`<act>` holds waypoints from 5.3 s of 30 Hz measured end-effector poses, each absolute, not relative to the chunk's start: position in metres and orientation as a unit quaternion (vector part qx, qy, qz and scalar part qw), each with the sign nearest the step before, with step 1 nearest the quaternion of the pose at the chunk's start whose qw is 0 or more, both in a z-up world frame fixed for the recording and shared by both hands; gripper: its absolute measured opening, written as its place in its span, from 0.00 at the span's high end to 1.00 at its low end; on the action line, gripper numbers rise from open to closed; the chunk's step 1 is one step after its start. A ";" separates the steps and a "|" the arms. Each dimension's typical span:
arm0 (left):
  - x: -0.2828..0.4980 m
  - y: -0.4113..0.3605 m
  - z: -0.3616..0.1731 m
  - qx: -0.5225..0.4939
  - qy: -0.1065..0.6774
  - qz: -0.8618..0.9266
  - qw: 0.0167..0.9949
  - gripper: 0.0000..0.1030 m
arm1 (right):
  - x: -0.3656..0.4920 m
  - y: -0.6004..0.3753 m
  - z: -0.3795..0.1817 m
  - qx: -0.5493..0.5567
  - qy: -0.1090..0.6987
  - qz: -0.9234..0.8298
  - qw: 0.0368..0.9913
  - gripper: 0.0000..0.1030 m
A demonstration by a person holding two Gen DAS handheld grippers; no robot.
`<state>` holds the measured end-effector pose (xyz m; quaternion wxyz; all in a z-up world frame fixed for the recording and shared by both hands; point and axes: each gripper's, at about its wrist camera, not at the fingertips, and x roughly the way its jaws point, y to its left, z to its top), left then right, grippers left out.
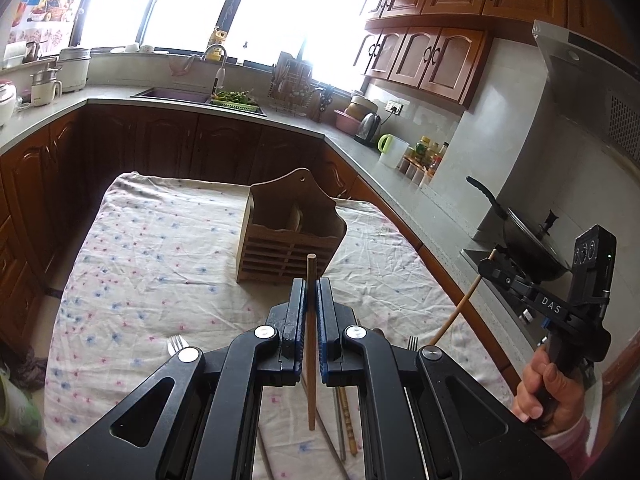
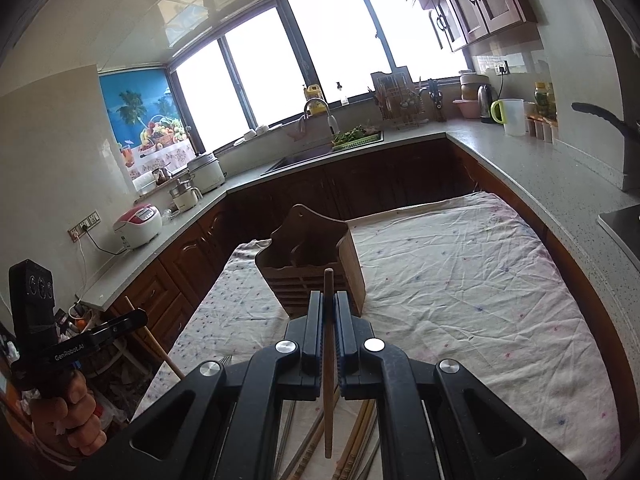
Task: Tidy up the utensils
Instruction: 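Lift both held chopsticks and carry them over the wooden utensil holder, then lower the chopsticks into the holder slots and open both tools, then move both open tools back over the remaining utensils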
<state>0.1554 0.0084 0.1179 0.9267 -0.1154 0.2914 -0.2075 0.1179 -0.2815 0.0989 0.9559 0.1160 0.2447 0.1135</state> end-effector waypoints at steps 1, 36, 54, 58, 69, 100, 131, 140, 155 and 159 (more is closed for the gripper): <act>0.157 0.009 0.120 -0.117 0.288 -0.206 0.928 0.96 | 0.119 -0.281 0.100 0.116 0.243 0.114 0.956 0.95; 0.328 0.041 0.193 -0.191 0.157 -0.148 0.958 0.96 | 0.284 -0.271 0.182 0.140 0.119 0.101 0.978 0.95; 0.376 0.006 0.097 -0.193 0.184 -0.117 0.957 0.96 | 0.329 -0.274 0.083 0.193 0.137 0.085 0.968 0.95; 0.381 0.008 0.085 -0.194 0.197 -0.112 0.955 0.96 | 0.332 -0.276 0.076 0.200 0.148 0.083 0.965 0.95; 0.384 0.002 0.084 -0.172 0.207 -0.113 0.956 0.95 | 0.338 -0.276 0.070 0.190 0.164 0.081 0.965 0.94; 0.312 0.043 0.074 -0.182 0.257 -0.065 0.947 0.12 | 0.274 -0.297 0.070 0.228 0.184 0.106 0.950 0.08; 0.129 0.026 0.012 -0.129 0.359 -0.084 0.921 0.11 | 0.085 -0.284 0.019 0.124 0.248 0.089 0.957 0.08; 0.111 0.023 -0.009 -0.120 0.383 -0.078 0.913 0.11 | 0.069 -0.275 -0.004 0.094 0.270 0.076 0.955 0.08; 0.119 0.012 -0.026 -0.086 0.420 -0.099 0.898 0.11 | 0.074 -0.270 -0.015 0.091 0.290 0.081 0.949 0.09; 0.125 0.006 -0.029 -0.079 0.427 -0.112 0.894 0.11 | 0.081 -0.268 -0.017 0.090 0.299 0.083 0.946 0.16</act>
